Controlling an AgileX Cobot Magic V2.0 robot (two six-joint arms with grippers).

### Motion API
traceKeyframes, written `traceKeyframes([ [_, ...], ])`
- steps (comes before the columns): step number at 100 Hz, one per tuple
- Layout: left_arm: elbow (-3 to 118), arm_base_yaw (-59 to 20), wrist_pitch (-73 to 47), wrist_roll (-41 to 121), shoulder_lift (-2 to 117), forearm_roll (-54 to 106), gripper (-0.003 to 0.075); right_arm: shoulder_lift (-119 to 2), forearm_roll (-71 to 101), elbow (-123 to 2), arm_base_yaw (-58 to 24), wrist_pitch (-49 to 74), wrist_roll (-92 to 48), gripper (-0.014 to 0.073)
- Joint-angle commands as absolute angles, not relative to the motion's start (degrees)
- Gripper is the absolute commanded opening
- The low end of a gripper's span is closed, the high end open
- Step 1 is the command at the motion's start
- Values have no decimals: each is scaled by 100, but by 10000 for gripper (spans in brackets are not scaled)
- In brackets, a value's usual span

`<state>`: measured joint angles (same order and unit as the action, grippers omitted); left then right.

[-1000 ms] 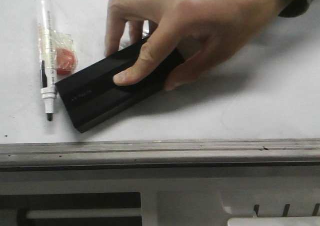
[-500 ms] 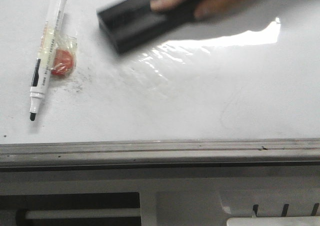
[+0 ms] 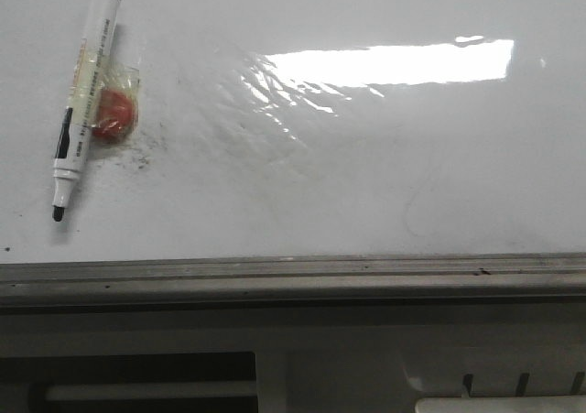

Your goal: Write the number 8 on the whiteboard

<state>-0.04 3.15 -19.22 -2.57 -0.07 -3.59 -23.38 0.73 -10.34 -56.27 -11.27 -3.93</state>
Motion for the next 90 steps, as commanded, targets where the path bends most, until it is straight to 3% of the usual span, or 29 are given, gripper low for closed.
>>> traceKeyframes([
  [1, -190, 328, -1630, -321, -180, -381, -20, -2360, 0, -1184, -5632, -1596, -469, -63],
  [54, -190, 328, -1630, -310, -180, -381, -20, -2360, -69, -1093, -5533, -1627, -469, -63],
  [73, -190, 328, -1630, -310, -180, -381, -20, -2360, -224, -558, -4728, -2742, -469, -63],
  [90, -190, 328, -1630, -310, -180, -381, -20, -2360, -335, 16, -3517, -3974, -395, -63],
])
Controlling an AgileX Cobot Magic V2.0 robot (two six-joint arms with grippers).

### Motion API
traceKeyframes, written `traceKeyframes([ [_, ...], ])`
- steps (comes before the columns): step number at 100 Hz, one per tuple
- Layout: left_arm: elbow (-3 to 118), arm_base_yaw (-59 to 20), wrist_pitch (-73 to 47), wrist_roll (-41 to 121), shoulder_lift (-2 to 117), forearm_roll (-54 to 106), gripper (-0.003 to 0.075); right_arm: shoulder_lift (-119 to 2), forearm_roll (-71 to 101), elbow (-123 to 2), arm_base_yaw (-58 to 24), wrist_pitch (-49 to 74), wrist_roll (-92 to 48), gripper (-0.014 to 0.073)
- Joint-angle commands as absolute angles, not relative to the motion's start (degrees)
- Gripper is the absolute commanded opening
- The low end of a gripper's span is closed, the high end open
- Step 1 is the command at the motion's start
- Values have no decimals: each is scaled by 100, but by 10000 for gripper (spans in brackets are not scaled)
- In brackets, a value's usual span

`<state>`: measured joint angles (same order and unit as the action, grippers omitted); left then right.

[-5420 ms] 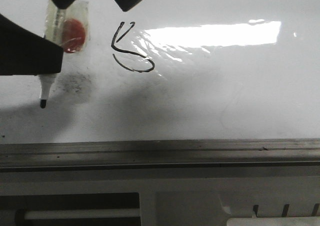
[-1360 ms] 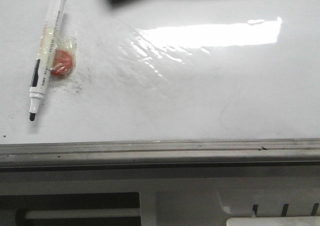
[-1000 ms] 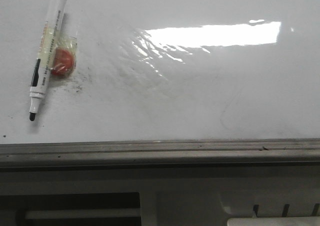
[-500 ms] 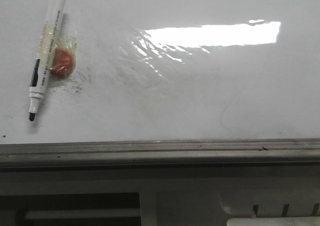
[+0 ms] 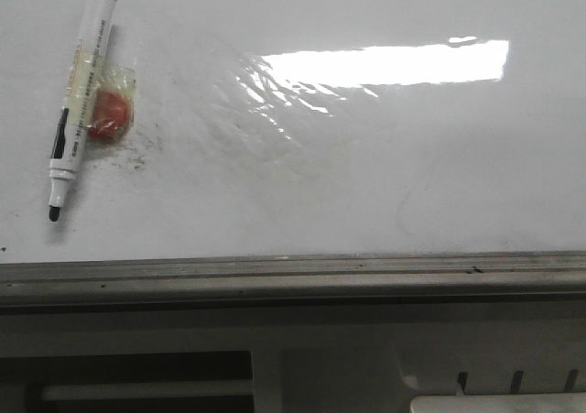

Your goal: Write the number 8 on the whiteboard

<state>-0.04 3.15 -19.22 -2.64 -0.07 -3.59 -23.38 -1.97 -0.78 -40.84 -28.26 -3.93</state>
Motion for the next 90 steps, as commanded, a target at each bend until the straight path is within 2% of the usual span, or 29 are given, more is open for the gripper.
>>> traceKeyframes([
  [1, -190, 328, -1630, -310, -180, -381, -20, -2360, -336, 39, -3462, -4011, -382, -63],
  [5, -190, 328, -1630, -310, -180, -381, -20, -2360, -371, 149, -3126, -4191, -373, -63],
  [17, -190, 328, -1630, -310, -180, -381, -20, -2360, -428, 136, -2168, -3696, 0, -63],
  [37, -190, 328, -1630, -310, -180, -381, -20, -1898, -567, 136, -677, -2379, 374, -63],
  [68, -190, 328, -1630, -310, -180, -381, -20, -125, -650, 136, 74, 712, 374, -63],
  [75, -190, 328, -1630, -310, -180, -381, -20, 220, -659, 136, 194, 1124, 363, -63],
  [90, -190, 328, -1623, -310, -180, -373, -20, 180, -683, 136, 245, 1732, 353, -63],
])
